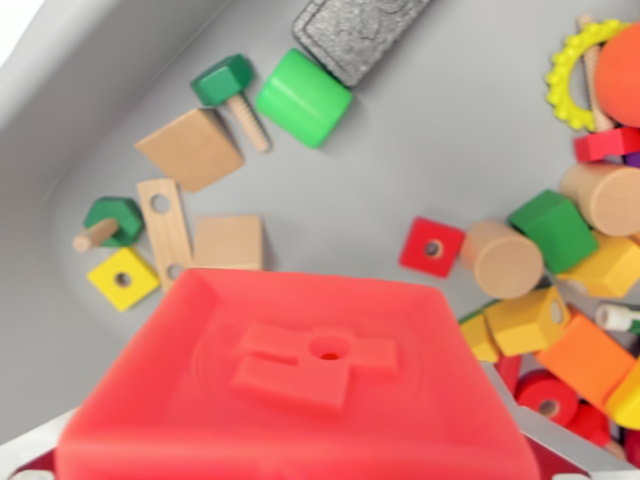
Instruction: Pick an object from the bin
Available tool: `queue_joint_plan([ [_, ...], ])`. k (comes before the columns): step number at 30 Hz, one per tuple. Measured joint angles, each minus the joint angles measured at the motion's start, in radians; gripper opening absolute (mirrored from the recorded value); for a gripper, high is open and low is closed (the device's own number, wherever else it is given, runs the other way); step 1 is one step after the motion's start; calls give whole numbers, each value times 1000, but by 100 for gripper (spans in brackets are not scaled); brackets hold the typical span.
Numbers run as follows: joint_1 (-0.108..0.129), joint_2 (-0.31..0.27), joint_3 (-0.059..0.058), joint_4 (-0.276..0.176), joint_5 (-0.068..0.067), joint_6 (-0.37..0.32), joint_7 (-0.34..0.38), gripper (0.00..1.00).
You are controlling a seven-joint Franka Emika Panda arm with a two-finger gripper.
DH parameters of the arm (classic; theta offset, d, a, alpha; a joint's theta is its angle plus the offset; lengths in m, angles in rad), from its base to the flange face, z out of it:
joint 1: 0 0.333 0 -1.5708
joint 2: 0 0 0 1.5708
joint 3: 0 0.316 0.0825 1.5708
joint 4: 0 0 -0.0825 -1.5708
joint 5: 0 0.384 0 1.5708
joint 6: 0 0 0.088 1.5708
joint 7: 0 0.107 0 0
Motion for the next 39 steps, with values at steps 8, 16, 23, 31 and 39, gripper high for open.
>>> queue_joint_plan([
  [8, 0, -29, 0, 27, 4, -57, -3, 0],
  [16, 1, -47, 0, 46, 6, -94, -6, 0],
  [23, 1, -52, 0, 55, 7, -109, -6, 0],
  [31, 1, -50, 0, 56, 7, -110, -6, 0],
  [39, 1, -47, 0, 56, 7, -110, -6, 0],
])
